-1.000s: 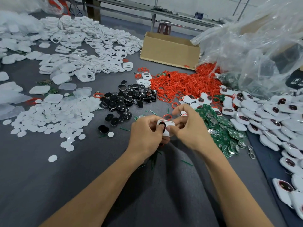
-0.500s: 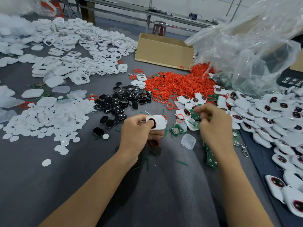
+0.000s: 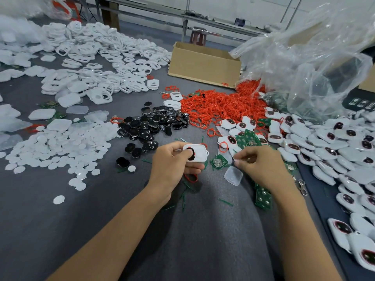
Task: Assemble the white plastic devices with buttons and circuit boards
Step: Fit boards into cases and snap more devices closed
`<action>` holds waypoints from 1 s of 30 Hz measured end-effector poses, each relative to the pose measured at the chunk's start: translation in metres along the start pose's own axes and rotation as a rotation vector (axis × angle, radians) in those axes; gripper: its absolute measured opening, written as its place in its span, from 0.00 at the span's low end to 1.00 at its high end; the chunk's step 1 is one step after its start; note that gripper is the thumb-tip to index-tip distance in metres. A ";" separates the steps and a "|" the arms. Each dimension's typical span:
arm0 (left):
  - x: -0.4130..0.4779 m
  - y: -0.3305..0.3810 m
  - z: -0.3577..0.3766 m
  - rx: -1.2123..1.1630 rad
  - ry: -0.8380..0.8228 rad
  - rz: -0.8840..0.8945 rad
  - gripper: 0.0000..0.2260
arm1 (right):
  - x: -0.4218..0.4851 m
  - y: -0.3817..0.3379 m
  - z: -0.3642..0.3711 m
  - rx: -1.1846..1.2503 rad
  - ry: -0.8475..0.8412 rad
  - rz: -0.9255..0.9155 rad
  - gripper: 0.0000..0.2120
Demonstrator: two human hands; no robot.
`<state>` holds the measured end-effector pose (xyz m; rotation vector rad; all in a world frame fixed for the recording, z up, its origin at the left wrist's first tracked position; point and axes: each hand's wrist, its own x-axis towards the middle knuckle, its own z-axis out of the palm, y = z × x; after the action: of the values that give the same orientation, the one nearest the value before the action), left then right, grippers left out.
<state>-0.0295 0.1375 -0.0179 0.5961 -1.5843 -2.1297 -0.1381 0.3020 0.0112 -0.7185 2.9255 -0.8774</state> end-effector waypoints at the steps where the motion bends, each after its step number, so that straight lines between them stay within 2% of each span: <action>1: 0.000 0.000 0.000 0.000 -0.001 -0.002 0.10 | -0.001 -0.001 -0.001 0.004 -0.053 -0.007 0.06; 6: 0.000 0.001 0.001 -0.001 -0.009 -0.008 0.10 | 0.001 -0.003 -0.003 -0.165 -0.154 -0.066 0.07; 9: 0.000 0.001 0.001 -0.003 -0.008 -0.011 0.09 | 0.000 -0.004 -0.004 -0.159 -0.159 -0.078 0.08; 11: 0.000 0.001 0.001 -0.005 -0.007 -0.014 0.09 | -0.001 -0.004 -0.005 -0.023 -0.083 -0.112 0.10; 15: 0.000 0.001 0.002 -0.009 -0.002 -0.022 0.09 | -0.002 -0.010 -0.010 0.500 0.063 -0.200 0.07; 19: 0.000 0.000 0.001 -0.009 -0.010 -0.027 0.08 | -0.009 -0.024 -0.010 0.835 0.002 -0.268 0.05; 22: 0.000 0.001 0.000 -0.004 -0.016 -0.034 0.07 | -0.010 -0.030 -0.001 0.878 0.030 -0.244 0.11; 27: 0.000 0.002 0.002 -0.007 -0.017 -0.034 0.07 | -0.005 -0.031 0.013 0.760 0.034 -0.206 0.15; 30: -0.001 0.002 0.002 -0.012 -0.021 -0.034 0.08 | -0.005 -0.031 0.014 0.824 0.030 -0.187 0.16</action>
<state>-0.0297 0.1388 -0.0157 0.6024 -1.5825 -2.1754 -0.1192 0.2739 0.0146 -0.8763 2.1795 -1.9176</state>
